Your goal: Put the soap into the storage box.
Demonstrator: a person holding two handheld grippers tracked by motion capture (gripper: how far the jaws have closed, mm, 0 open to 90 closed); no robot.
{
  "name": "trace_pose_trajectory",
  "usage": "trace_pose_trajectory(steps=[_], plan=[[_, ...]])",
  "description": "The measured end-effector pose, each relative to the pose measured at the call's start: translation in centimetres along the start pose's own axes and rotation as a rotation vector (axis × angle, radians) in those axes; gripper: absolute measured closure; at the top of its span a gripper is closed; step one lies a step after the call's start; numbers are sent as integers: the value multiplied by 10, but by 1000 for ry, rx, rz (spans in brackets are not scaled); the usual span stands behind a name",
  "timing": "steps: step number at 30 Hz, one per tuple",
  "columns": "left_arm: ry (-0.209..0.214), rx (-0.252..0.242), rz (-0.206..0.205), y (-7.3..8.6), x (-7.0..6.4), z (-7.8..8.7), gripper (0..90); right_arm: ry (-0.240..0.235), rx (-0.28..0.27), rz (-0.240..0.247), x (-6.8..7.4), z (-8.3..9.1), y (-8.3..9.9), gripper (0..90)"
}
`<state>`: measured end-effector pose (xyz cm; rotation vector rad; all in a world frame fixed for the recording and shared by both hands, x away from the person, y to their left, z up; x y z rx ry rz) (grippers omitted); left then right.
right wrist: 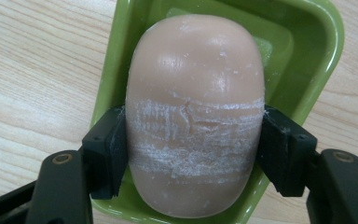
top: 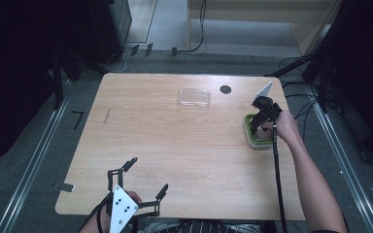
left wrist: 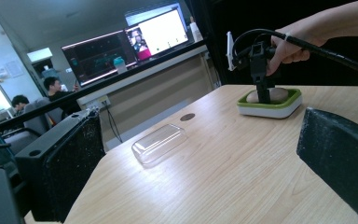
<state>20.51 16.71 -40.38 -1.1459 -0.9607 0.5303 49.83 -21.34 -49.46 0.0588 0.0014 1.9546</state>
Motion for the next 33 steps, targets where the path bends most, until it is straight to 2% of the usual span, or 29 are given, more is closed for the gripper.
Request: trace_pose_trajectory(steps=[15, 33], plan=[[1, -2, -1, 0, 0, 0, 11, 3, -3, -37, -1, 0, 0, 332], [2, -5, -1, 0, 0, 0, 11, -1, -4, -37, -1, -1, 0, 330]])
Point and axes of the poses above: each handheld gripper's, and its own axes: z roughly backward along the jaws, y roughly out of its underside, x roughly to its left, the point moved 5 cm from there along -z, roughly forward along the jaws, and after that the axes turned 3 degrees about x, right-handed, at the moved point
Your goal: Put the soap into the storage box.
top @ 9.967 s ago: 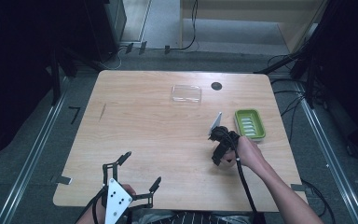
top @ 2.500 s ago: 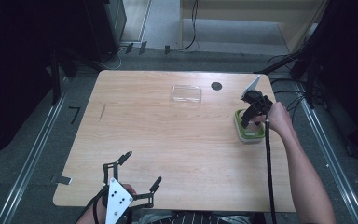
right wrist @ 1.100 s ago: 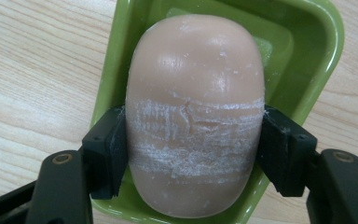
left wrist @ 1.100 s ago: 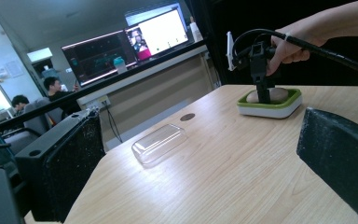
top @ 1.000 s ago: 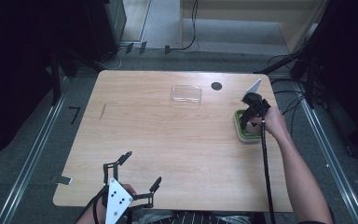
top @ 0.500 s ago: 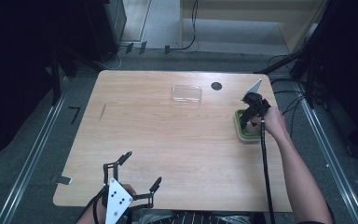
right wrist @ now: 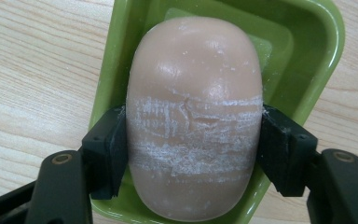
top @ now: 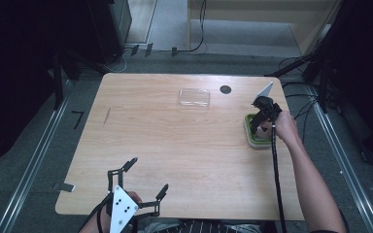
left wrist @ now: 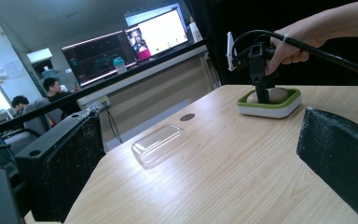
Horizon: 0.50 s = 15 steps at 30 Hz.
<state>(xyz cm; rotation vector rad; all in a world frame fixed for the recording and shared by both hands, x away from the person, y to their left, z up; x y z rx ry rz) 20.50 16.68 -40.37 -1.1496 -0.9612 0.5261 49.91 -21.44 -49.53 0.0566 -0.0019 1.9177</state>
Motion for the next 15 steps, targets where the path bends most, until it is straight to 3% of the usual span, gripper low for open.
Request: trace_pose_trajectory(steps=[15], plan=[[2, 5, -2, 0, 0, -1, 11, -5, 5, -2, 0, -1, 0, 325]])
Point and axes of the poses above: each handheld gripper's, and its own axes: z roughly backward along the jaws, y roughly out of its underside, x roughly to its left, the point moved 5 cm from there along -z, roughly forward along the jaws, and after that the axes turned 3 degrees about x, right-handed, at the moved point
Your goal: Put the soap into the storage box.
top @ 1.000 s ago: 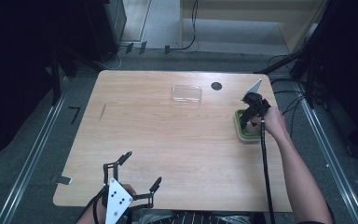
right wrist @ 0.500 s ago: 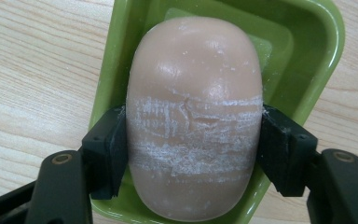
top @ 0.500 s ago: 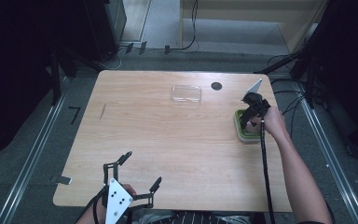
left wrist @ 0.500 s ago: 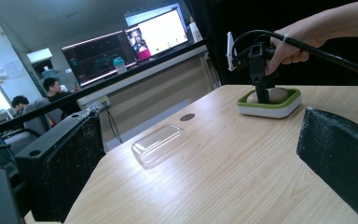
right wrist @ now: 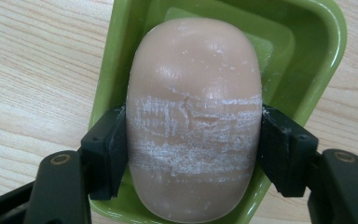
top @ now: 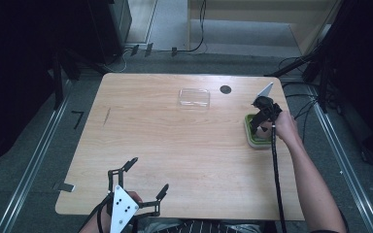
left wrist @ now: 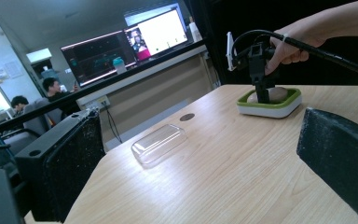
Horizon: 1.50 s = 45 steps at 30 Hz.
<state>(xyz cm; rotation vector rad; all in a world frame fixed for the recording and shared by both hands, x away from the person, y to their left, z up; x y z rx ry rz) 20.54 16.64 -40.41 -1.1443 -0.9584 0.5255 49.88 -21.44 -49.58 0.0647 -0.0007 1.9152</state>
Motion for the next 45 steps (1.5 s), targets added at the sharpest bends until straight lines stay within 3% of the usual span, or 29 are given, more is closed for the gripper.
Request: trace_pose_trajectory(steps=[17, 19, 21, 22, 30, 38, 45], plan=[[2, 0, 1, 0, 0, 0, 11, -15, 4, 15, 1, 1, 0, 320], [0, -1, 2, 0, 0, 0, 11, -22, -7, 15, 2, 3, 0, 281], [-2, 0, 2, 0, 1, 0, 11, -26, -11, 19, 3, 7, 1, 187], [-2, 0, 2, 0, 1, 0, 11, -23, -5, 23, 5, 9, 1, 195], [-2, -3, 4, 0, 1, 0, 11, -32, -9, 73, 18, 16, 5, 160], [-2, -5, 5, 0, 1, 1, 11, -48, -32, 153, 39, 26, 14, 102], [-1, -5, 3, 0, 1, 1, 12, -36, -36, 209, 54, 29, 23, 67]])
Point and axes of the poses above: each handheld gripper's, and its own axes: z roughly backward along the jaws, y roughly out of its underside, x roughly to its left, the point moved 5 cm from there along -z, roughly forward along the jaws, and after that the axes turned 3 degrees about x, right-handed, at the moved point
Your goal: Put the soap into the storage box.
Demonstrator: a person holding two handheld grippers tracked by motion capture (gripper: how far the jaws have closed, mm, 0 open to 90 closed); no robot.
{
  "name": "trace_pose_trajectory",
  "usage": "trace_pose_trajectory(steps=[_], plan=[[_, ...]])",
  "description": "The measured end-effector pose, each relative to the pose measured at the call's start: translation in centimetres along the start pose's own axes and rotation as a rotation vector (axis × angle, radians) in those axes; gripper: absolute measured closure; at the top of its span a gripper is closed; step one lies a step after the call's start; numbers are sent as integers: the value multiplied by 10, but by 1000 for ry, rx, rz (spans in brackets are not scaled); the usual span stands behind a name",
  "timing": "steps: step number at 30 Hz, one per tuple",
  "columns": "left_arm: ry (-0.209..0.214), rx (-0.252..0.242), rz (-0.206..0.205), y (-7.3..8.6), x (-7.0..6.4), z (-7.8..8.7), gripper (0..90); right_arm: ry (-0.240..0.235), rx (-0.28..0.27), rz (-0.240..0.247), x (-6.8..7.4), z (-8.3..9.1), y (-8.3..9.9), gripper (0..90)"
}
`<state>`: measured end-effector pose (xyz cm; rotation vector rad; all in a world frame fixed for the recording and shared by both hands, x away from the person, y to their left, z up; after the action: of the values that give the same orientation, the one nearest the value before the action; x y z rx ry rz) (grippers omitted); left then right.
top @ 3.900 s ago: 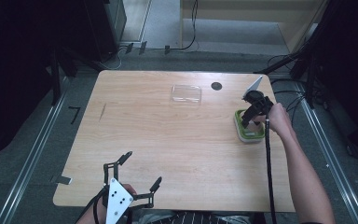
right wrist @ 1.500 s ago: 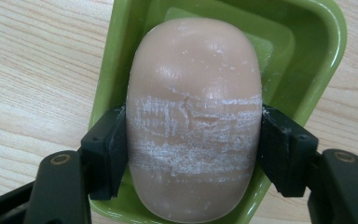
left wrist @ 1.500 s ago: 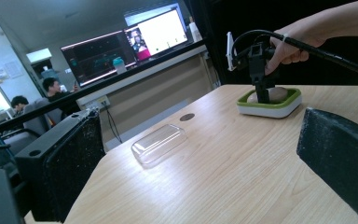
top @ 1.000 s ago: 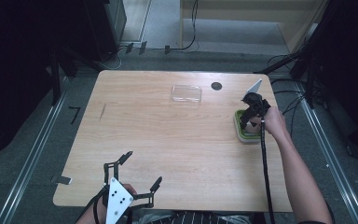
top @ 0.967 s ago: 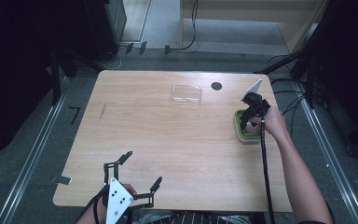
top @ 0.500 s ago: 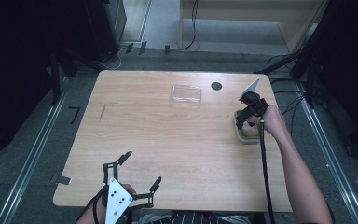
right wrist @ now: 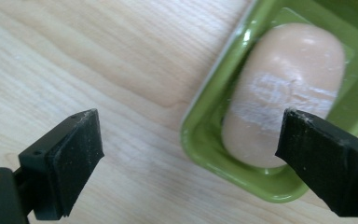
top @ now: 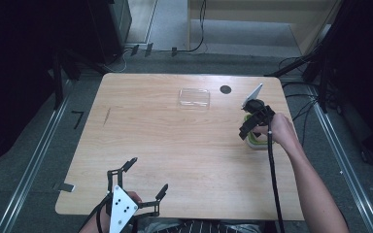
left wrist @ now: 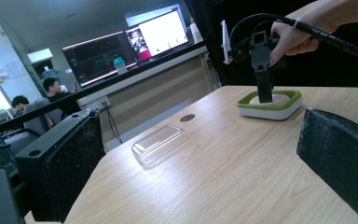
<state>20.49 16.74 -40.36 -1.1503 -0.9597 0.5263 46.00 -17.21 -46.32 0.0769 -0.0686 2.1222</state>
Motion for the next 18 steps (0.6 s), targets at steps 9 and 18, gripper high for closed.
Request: trace_pose_trajectory(steps=[9, 18], plan=[[-3, 1, 3, 0, 0, 0, 11, 23, 5, 86, 32, 5, 11, 73], [-2, 0, -1, 0, 0, 0, 11, 40, 19, 180, 62, -4, 29, 84]])
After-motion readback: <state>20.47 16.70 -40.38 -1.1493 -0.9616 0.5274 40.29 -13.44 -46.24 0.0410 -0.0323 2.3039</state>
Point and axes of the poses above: each handheld gripper's, and its own axes: z roughly backward along the jaws, y roughly out of its underside, x roughly to its left, the point moved 5 cm from there along -z, roughly forward along the jaws, and after that the axes turned 3 degrees about x, right-handed, at the moved point
